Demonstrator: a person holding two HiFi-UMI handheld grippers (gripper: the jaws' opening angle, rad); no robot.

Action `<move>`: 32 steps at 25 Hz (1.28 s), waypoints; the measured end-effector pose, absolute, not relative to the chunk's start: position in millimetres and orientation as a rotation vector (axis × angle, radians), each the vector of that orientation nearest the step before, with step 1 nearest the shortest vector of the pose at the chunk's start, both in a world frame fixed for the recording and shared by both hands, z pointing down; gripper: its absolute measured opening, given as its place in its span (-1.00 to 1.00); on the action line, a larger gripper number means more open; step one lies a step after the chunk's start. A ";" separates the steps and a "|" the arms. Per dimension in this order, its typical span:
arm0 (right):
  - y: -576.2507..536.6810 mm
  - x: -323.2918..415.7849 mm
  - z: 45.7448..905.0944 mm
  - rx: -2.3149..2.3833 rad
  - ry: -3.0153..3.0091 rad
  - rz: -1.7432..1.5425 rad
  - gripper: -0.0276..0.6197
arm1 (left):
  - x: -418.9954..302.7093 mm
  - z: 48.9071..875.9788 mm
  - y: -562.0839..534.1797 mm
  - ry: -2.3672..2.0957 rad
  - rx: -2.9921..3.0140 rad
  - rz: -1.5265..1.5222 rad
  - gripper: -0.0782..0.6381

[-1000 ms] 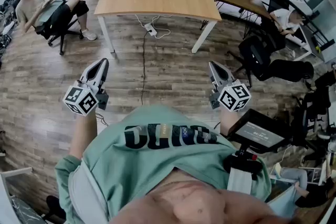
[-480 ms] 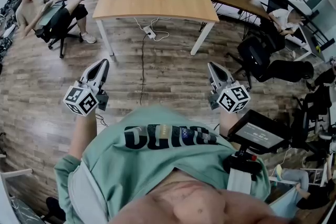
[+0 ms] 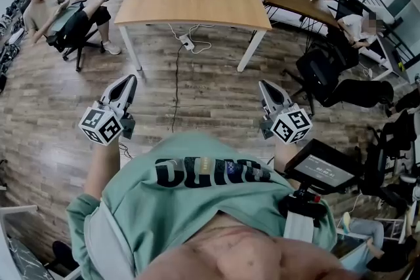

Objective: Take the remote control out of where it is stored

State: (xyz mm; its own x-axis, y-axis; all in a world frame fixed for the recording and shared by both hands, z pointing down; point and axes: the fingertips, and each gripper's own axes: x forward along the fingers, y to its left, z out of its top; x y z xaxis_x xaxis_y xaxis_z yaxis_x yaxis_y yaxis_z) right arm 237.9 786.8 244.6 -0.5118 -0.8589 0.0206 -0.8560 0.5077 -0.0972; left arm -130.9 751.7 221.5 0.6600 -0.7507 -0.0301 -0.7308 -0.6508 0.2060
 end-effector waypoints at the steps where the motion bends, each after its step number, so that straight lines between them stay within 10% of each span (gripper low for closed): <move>1: 790.3 243.1 246.3 -1.531 2.706 -0.145 -0.90 | -124.7 222.7 755.8 -1.217 2.701 -0.161 -0.77; 19: 800.8 297.1 284.2 -1.521 2.676 -0.223 -0.90 | -52.0 248.6 763.6 -1.125 2.732 -0.063 -0.77; 32: 707.7 158.8 255.9 -1.606 2.699 -0.110 -0.90 | -180.2 257.5 642.9 -1.020 2.718 -0.201 -0.77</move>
State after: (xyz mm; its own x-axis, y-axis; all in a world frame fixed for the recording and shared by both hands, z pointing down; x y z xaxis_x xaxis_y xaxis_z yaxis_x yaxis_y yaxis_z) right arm 158.8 707.7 255.9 -0.4777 -0.8778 0.0367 -0.8778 0.4752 -0.0597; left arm -180.2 642.9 257.5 0.7482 -0.6619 -0.0469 -0.6301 -0.7309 0.2622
